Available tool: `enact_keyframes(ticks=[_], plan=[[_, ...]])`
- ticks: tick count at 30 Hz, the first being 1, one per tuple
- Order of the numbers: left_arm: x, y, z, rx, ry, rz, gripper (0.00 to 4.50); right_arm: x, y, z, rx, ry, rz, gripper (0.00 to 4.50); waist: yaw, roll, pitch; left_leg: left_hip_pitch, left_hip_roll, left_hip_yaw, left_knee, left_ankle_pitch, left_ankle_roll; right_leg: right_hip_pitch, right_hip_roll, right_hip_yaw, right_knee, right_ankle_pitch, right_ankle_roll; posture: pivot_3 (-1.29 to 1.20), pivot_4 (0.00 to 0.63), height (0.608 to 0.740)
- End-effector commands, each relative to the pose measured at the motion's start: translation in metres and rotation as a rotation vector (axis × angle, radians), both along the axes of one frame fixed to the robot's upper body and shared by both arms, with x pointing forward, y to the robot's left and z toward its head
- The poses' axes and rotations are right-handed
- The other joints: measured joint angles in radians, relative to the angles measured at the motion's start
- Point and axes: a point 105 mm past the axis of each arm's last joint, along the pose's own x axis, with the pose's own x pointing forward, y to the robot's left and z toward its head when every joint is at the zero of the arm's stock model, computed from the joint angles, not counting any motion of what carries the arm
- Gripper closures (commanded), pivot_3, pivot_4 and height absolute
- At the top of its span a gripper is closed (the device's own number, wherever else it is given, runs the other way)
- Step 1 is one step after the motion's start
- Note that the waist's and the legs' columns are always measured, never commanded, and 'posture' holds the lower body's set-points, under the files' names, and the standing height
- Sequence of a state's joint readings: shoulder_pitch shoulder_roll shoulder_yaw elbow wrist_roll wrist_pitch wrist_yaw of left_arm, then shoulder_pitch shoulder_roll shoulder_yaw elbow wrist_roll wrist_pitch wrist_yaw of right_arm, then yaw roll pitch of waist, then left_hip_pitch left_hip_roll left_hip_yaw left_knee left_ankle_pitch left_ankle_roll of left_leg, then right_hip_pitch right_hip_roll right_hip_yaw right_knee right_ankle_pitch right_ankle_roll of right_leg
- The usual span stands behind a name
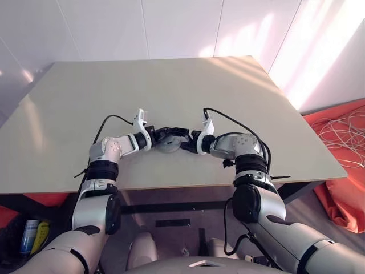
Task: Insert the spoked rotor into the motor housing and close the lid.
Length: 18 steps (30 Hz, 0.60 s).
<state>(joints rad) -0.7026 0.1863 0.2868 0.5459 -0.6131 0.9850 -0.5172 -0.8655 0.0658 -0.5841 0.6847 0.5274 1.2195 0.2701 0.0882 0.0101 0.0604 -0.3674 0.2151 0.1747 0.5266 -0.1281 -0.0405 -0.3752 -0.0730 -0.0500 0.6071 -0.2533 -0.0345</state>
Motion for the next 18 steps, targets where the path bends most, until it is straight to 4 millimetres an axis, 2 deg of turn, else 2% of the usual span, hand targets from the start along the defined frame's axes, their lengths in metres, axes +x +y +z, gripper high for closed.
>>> enact_keyframes(ticks=[1, 4, 7, 18], plan=[[-0.0121, 0.011, -0.0342, 0.075, 0.127, 0.029, 4.5, 0.0069, 0.024, 0.042, 0.104, -0.112, 0.053, 1.58, 0.0, 0.0, 0.0, 0.0, 0.0, 0.0, 0.0, 0.0, 0.0, 0.0, 0.0, 0.0, 0.0, 0.0, 0.0, 0.0, 0.0, 0.74], [-0.0134, 0.0111, -0.0357, 0.074, 0.129, 0.033, 4.5, 0.0079, 0.0235, 0.0436, 0.11, -0.116, 0.049, 2.57, 0.0, 0.0, 0.0, 0.0, 0.0, 0.0, 0.0, 0.0, 0.0, 0.0, 0.0, 0.0, 0.0, 0.0, 0.0, 0.0, 0.0, 0.74], [-0.0141, 0.0105, -0.0363, 0.073, 0.13, 0.036, 4.5, 0.0087, 0.0231, 0.0454, 0.113, -0.12, 0.047, 3.33, 0.007, 0.0, 0.0, 0.001, 0.0, 0.0, 0.0, 0.0, 0.0, 0.002, 0.0, 0.0, 0.0, 0.0, 0.0, 0.0, 0.0, 0.74], [-0.0122, 0.0125, -0.0357, 0.074, 0.123, 0.049, 4.5, 0.0133, 0.0182, 0.0376, 0.066, -0.119, 0.012, 3.39, 0.007, 0.0, 0.0, 0.0, 0.0, 0.0, 0.0, 0.0, 0.0, 0.002, 0.0, 0.0, 0.0, 0.0, 0.0, 0.0, 0.0, 0.74]])
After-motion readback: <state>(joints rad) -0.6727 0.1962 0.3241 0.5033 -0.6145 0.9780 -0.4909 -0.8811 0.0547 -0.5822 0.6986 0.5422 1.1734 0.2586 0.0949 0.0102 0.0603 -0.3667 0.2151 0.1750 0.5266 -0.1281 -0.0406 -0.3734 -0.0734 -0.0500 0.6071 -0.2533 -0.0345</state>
